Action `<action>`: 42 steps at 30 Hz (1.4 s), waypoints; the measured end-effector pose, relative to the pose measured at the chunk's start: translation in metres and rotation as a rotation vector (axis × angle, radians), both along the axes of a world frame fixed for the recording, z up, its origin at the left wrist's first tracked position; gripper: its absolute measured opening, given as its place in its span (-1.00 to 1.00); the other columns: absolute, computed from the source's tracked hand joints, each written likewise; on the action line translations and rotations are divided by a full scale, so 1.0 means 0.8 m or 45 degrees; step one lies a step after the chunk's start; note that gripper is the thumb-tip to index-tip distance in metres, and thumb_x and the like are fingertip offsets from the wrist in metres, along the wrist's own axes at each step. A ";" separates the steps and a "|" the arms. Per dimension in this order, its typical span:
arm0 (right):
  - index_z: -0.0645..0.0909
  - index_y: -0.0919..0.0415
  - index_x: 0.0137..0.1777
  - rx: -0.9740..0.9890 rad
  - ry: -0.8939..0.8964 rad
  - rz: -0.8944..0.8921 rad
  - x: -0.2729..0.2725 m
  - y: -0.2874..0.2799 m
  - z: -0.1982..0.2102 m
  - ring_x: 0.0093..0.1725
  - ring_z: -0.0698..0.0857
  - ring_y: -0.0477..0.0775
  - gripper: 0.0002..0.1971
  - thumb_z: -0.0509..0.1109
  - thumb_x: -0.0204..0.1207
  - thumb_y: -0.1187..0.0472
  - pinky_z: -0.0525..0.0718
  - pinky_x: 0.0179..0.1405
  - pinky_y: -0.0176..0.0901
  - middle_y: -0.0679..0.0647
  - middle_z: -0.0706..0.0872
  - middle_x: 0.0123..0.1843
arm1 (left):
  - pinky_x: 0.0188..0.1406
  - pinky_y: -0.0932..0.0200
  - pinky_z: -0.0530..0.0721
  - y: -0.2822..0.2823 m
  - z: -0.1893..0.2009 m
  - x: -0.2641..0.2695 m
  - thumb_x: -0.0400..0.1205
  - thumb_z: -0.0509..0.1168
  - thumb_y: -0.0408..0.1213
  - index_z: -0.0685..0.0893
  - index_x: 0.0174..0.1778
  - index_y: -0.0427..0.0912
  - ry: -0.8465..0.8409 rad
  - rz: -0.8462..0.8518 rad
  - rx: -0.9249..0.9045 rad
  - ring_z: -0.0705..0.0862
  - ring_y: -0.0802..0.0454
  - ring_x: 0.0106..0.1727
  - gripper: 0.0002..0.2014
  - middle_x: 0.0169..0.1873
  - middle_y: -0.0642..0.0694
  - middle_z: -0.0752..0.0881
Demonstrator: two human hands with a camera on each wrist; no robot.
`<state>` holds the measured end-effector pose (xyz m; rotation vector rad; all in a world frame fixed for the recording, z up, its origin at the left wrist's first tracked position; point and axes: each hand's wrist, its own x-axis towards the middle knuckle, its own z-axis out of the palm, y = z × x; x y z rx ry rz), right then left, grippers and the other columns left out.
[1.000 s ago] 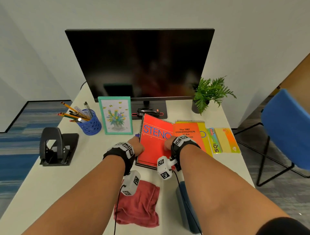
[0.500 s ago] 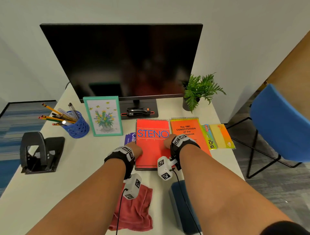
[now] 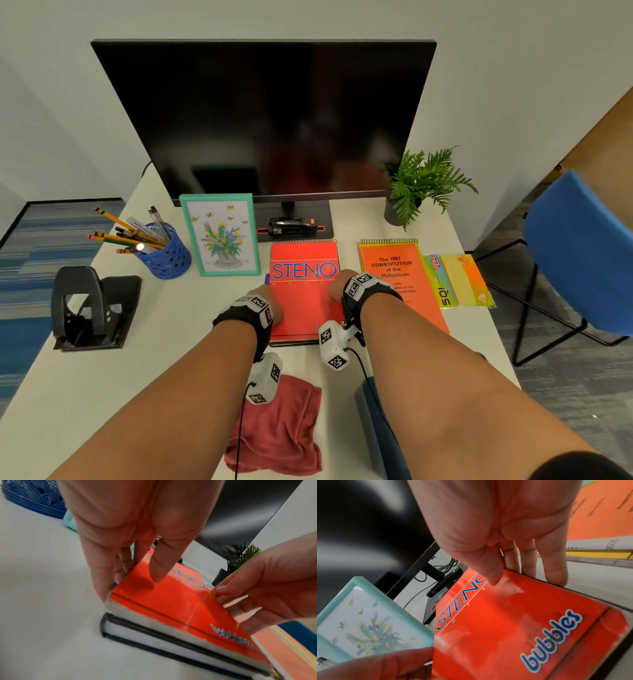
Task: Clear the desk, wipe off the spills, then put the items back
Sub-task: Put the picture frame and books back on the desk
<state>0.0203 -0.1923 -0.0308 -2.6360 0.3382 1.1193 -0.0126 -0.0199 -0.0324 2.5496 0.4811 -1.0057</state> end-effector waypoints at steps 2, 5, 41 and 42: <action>0.40 0.10 -0.28 0.006 -0.050 0.081 0.001 -0.003 -0.001 0.03 0.61 0.12 -0.81 0.26 0.57 0.19 0.60 0.00 -0.15 0.09 0.51 0.02 | -0.06 0.15 0.63 0.003 0.006 -0.003 0.51 0.34 -0.29 0.53 -0.05 -0.09 -0.032 -0.021 0.006 0.66 -0.09 -0.10 -0.84 -0.11 -0.08 0.65; 0.57 0.26 0.03 0.042 -0.003 0.228 -0.010 -0.002 0.023 0.05 0.52 0.16 -0.88 0.25 0.62 0.22 0.59 -0.07 -0.14 0.18 0.51 0.05 | -0.12 0.17 0.59 0.007 0.000 -0.001 0.51 0.37 -0.29 0.49 -0.03 -0.10 -0.046 -0.065 0.052 0.64 -0.07 -0.13 -0.80 -0.13 -0.07 0.64; 0.50 0.19 -0.01 -0.303 0.027 0.416 -0.032 -0.184 0.081 -0.08 0.54 0.19 -0.82 0.42 0.49 0.19 0.64 0.01 -0.03 0.14 0.54 -0.14 | 0.27 -0.12 0.68 -0.198 0.001 0.018 0.56 0.38 -0.39 0.39 0.56 -0.25 -0.074 -0.215 -0.565 0.61 -0.17 0.30 -0.38 0.29 -0.24 0.56; 0.46 0.21 -0.04 -0.304 0.021 0.439 -0.030 -0.185 0.078 -0.10 0.54 0.19 -0.82 0.41 0.50 0.20 0.65 0.02 -0.03 0.14 0.53 -0.18 | 0.28 -0.10 0.68 -0.199 0.000 0.019 0.56 0.38 -0.39 0.36 0.58 -0.24 -0.074 -0.218 -0.550 0.61 -0.16 0.31 -0.36 0.33 -0.23 0.55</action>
